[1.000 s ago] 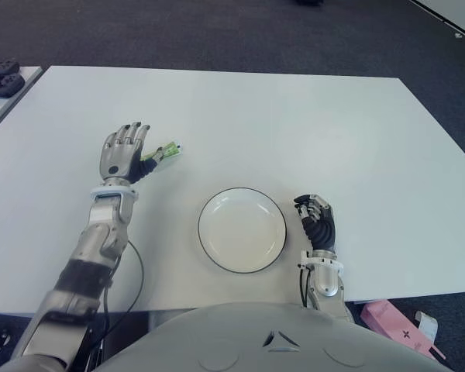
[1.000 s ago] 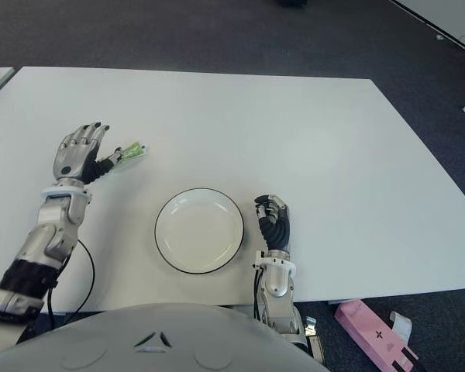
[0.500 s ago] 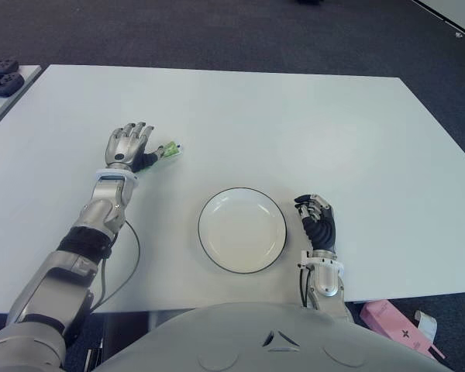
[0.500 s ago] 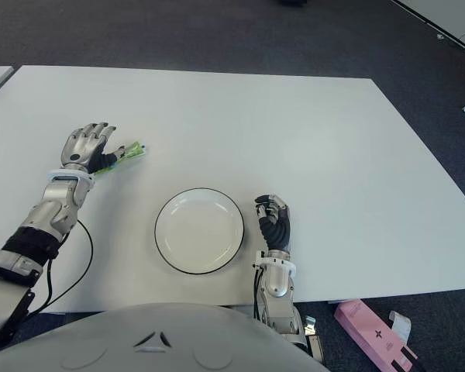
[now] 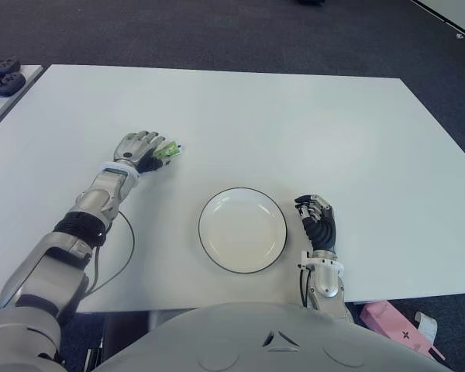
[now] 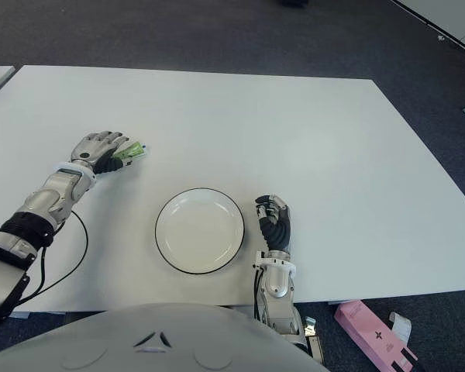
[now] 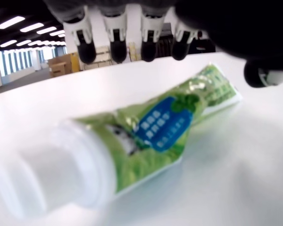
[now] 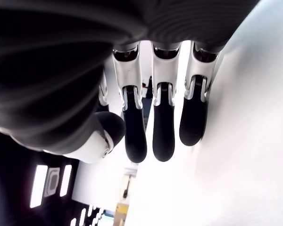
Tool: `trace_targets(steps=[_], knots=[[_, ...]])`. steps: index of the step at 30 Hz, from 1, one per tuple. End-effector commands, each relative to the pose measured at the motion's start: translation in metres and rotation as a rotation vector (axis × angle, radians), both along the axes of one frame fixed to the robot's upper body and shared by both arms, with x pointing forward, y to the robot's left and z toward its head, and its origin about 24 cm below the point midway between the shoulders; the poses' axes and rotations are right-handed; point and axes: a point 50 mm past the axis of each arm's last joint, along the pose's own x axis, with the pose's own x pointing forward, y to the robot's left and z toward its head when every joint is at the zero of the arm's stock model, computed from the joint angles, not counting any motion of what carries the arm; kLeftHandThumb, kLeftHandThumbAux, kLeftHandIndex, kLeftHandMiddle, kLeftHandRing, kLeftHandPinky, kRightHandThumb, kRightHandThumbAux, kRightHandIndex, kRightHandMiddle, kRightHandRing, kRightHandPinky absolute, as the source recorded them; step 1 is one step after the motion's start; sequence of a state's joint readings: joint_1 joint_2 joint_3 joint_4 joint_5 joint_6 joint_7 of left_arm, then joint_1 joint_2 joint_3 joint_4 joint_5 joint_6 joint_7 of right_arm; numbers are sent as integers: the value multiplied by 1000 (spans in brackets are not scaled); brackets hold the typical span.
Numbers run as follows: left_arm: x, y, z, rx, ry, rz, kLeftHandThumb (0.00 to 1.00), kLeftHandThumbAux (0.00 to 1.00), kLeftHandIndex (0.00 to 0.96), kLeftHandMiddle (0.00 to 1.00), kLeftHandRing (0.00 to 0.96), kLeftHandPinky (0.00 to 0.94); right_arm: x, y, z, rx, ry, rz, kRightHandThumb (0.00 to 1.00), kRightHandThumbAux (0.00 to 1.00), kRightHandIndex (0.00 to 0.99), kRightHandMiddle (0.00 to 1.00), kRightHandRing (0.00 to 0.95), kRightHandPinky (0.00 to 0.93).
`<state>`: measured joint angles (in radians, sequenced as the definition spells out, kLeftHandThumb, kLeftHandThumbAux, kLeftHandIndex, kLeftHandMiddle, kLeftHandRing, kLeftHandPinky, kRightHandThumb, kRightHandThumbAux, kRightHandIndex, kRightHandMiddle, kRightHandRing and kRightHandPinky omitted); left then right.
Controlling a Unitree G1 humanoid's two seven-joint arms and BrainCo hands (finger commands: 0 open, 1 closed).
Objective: Put the toothpaste on the table into the plate.
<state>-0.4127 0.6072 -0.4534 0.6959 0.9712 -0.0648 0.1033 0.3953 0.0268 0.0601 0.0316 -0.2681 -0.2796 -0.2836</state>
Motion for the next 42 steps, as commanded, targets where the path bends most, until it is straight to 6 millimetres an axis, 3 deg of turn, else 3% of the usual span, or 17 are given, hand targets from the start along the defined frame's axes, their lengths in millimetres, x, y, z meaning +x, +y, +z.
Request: trace_targets(steps=[1,14,22,42], knots=[[4,0,-6,30,70,-24,453,46,0,0,0,0,-6,-1,-7,11,41,-13,697,733,422,457,452,435],[3,7,-29,144,236,-73,459,40,0,0,0,0,-10,-2,-6,-2,46,-21,697,735,421,449,449,437],[-5,11,-33,176,314,-140,461,83,0,0,0,0,-11,-5,-6,-11,60,-22,695,736,421,446,449,432],[-20,32,-37,266,422,-145,467,43,0,0,0,0,-14,-5,-6,0,58,-31,696,734,421,449,443,430]])
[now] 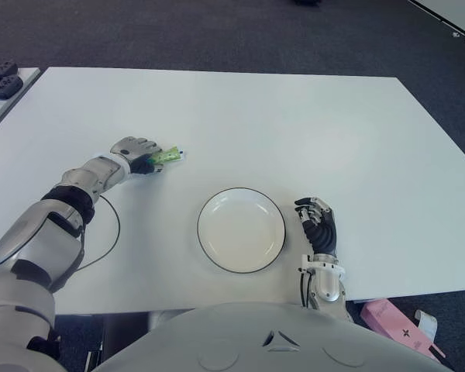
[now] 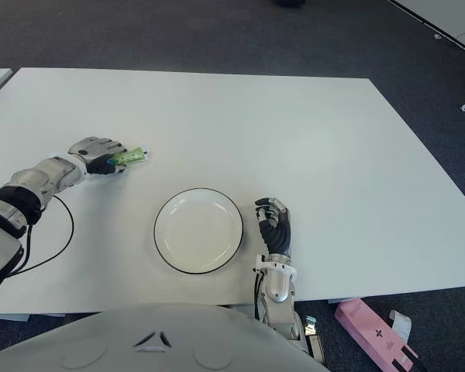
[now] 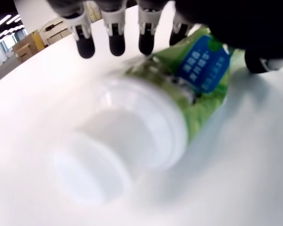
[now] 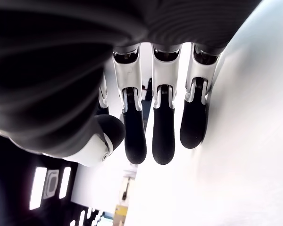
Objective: Put the toothpaste on the table into the plate.
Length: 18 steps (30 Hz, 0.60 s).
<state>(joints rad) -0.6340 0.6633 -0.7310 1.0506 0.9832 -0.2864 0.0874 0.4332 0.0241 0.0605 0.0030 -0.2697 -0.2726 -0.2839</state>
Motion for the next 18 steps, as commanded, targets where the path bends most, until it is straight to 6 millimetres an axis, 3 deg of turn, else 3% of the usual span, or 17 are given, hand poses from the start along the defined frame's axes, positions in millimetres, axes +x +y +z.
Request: trace_targets(steps=[1,7,11,13,16,17,18], knots=[[-29,13,-29,74,179,18,467,45,0,0,0,0,-6,-2,-6,6,42,-21,696,734,421,448,442,429],[-31,16,-31,81,156,51,523,138,0,0,0,9,-6,-3,-5,5,37,-22,696,734,421,450,441,425],[-32,17,-31,80,140,69,553,190,0,21,40,117,-6,-3,-5,5,41,-22,695,734,421,451,442,421],[-32,17,-31,73,116,78,591,255,0,92,150,289,-7,-3,-5,4,39,-21,695,734,421,451,443,418],[-34,17,-31,61,80,84,666,321,139,217,247,423,-7,-3,-5,1,36,-20,695,734,421,450,446,424],[-34,17,-31,49,55,95,678,329,166,235,259,437,-7,-3,-5,-1,36,-20,695,734,421,449,446,425],[-35,17,-31,41,37,104,714,356,260,307,307,442,-7,-3,-5,-2,36,-20,695,735,421,448,447,432]])
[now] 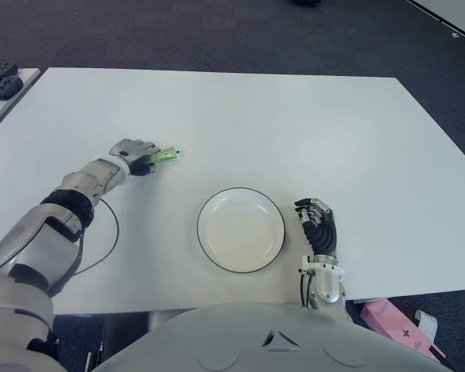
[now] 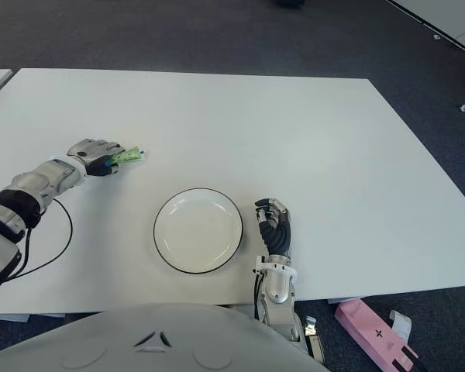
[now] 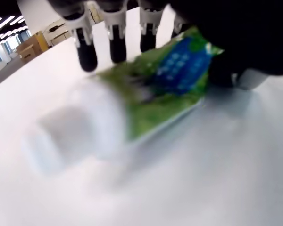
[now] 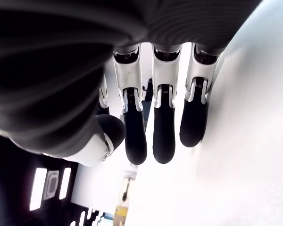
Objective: Put the toothpaste on the table into the plate.
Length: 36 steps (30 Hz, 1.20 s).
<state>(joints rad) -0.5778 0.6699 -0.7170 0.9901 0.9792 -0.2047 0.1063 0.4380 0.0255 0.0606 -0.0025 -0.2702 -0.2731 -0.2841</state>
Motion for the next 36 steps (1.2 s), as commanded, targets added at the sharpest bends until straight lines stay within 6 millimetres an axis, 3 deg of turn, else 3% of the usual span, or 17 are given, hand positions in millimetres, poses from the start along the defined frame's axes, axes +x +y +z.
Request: trace_targets(steps=[1,3,4,7,18,28,36], knots=[[-29,15,-25,26,64,73,738,374,322,354,338,445,-6,-3,-5,-4,38,-19,695,735,421,446,448,437],[-29,15,-25,1,16,108,760,396,386,411,384,459,-6,-3,-5,-8,41,-20,695,735,421,445,448,439],[-29,15,-25,-9,-3,123,751,499,404,472,451,507,-6,-4,-5,-9,42,-20,695,735,421,444,447,432],[-30,15,-24,-30,-42,139,780,614,417,525,558,583,-6,-4,-5,-8,42,-22,695,735,421,443,447,434],[-36,14,-23,-101,-176,111,851,659,415,562,782,814,-5,-5,-5,-1,41,-16,694,736,421,449,456,450],[-38,15,-23,-155,-233,128,850,666,405,556,845,870,-5,-6,-5,5,25,-20,693,736,421,451,453,439],[-40,16,-22,-181,-267,157,848,667,403,554,850,858,-5,-6,-3,-13,12,-22,692,735,421,452,455,425]])
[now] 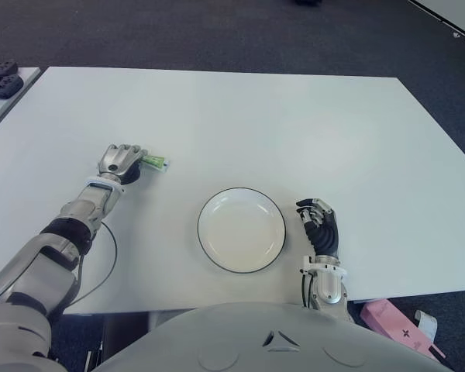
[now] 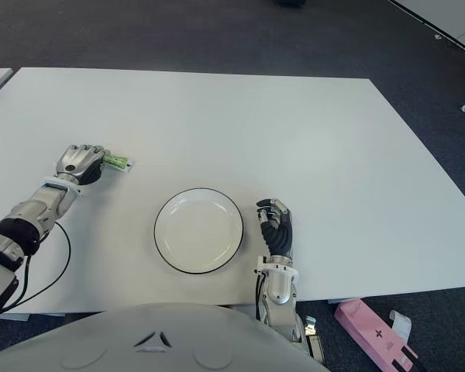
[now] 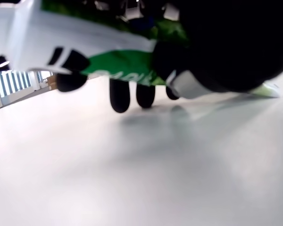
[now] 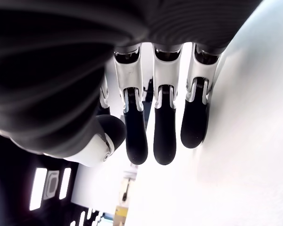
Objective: Put the toothpaste on the table into the plate.
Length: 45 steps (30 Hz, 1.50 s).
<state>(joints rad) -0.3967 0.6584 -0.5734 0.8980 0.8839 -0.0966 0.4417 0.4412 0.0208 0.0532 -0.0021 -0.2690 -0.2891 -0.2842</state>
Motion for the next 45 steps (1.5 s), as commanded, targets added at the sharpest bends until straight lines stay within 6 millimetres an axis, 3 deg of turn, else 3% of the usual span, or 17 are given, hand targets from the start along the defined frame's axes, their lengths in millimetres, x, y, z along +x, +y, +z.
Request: trace_targets(steps=[1,11,18,24,29,40,43,45], knots=[[-14,5,-13,-3,57,34,848,667,403,554,850,858,-4,-3,-5,-8,27,-21,692,735,421,453,455,426],[-12,4,-9,-24,25,55,847,668,402,552,852,863,-3,-3,-5,-11,31,-23,691,736,420,454,449,416],[-3,-3,7,-72,-36,48,846,669,401,552,861,870,-3,-3,-5,-7,29,-24,693,735,422,457,458,438],[4,-27,45,-163,-144,1,846,669,401,553,871,877,-2,-2,-5,3,30,-26,693,735,422,459,463,449],[2,-38,58,-242,-227,-26,845,670,401,553,876,880,-2,-2,-6,9,33,-23,692,735,422,456,461,451],[-4,-83,97,-362,-403,-262,845,669,405,553,895,896,-1,-2,-7,16,35,-21,692,736,421,449,454,449],[-9,-99,101,-402,-421,-333,764,691,428,809,910,910,0,-1,-7,16,37,-18,692,736,421,446,453,448],[-13,-106,101,-439,-411,-358,746,696,434,865,909,905,0,-1,-7,16,39,-17,692,736,421,444,452,446]])
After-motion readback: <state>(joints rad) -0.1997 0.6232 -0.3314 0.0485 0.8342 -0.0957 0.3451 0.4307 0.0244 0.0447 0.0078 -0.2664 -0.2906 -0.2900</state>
